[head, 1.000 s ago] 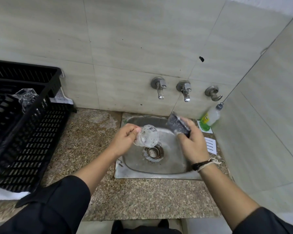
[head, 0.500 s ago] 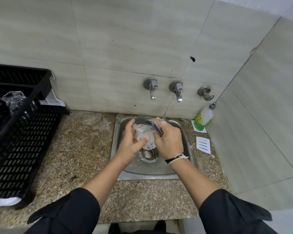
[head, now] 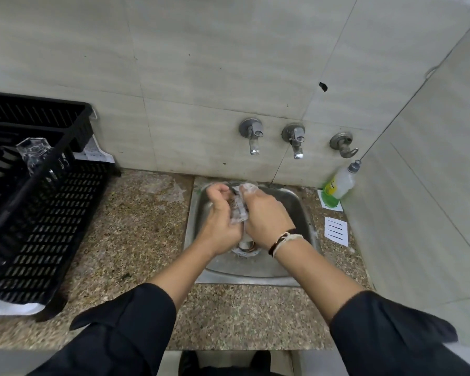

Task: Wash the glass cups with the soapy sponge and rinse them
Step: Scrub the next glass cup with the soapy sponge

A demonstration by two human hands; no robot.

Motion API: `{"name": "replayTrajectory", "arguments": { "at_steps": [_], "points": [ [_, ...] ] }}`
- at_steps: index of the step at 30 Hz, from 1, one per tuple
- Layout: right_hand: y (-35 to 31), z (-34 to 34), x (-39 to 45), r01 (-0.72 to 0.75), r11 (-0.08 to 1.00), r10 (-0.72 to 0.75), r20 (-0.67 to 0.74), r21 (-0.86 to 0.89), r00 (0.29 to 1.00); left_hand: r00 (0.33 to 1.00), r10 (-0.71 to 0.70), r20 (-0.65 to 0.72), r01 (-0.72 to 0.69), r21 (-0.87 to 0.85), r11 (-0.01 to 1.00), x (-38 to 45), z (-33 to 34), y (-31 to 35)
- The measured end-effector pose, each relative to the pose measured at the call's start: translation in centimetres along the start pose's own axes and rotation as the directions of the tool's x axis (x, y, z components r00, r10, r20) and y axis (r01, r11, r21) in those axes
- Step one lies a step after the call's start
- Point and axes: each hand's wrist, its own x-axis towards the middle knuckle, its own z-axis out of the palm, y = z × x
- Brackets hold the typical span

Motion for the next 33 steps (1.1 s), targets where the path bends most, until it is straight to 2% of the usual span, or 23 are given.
{"name": "replayTrajectory", "arguments": {
  "at_steps": [3, 7, 11, 15, 18, 21, 22, 25, 27, 30, 33],
  "points": [
    [-0.4, 0.0, -1.2, 0.051, 0.996, -0.051, -0.004, 0.071, 0.999, 0.997, 0.006, -0.072, -0.008, -0.017, 1.000, 0.5, -0.9, 0.0],
    [0.5, -0.6, 0.2, -0.104, 0.965, 0.102, 0.020, 0.240, 0.995, 0.995, 0.057, -0.086, -0.057, 0.000, 0.998, 0.7, -0.6, 0.7],
    [-0.7, -0.7, -1.1, -0.027, 0.968, 0.032, -0.016, 0.249, 0.999, 0.985, 0.067, -0.156, -0.076, -0.050, 0.996, 1.4, -1.4, -0.3],
    [0.7, -0.5, 0.7, -0.175, 0.928, 0.166, 0.055, 0.329, 0.985, 0.976, 0.072, -0.203, -0.092, -0.090, 0.992, 1.4, -0.7, -0.2],
    [0.1, -0.9, -0.4, -0.140, 0.907, 0.142, 0.025, 0.397, 0.990, 0.964, 0.075, -0.254, -0.110, -0.125, 0.986, 1.7, -1.3, -0.6],
    [1.3, -0.5, 1.2, -0.266, 0.841, 0.251, 0.096, 0.472, 0.963, 0.970, 0.105, -0.221, -0.138, -0.140, 0.980, 1.7, -0.4, 0.6],
    [1.6, -0.5, 1.5, -0.302, 0.822, 0.282, 0.115, 0.482, 0.952, 0.968, 0.080, -0.239, -0.119, -0.156, 0.981, 1.8, -0.2, 0.6],
    [0.8, -0.5, 0.9, -0.282, 0.799, 0.293, 0.065, 0.531, 0.954, 0.933, -0.029, -0.359, -0.052, -0.214, 0.975, 2.4, -0.9, -0.3],
    [0.7, -0.4, 0.7, -0.304, 0.769, 0.309, 0.089, 0.563, 0.947, 0.932, -0.022, -0.362, -0.067, -0.234, 0.970, 2.3, -0.9, 0.3],
    [1.3, 0.1, 1.8, -0.363, 0.646, 0.383, 0.127, 0.672, 0.915, 0.956, 0.010, -0.294, -0.084, -0.241, 0.967, 2.2, 0.1, 1.6],
    [0.7, 0.5, 1.3, -0.325, 0.648, 0.374, 0.085, 0.689, 0.924, 0.913, -0.085, -0.398, -0.056, -0.330, 0.942, 2.5, 0.0, 0.5]
  ]
}}
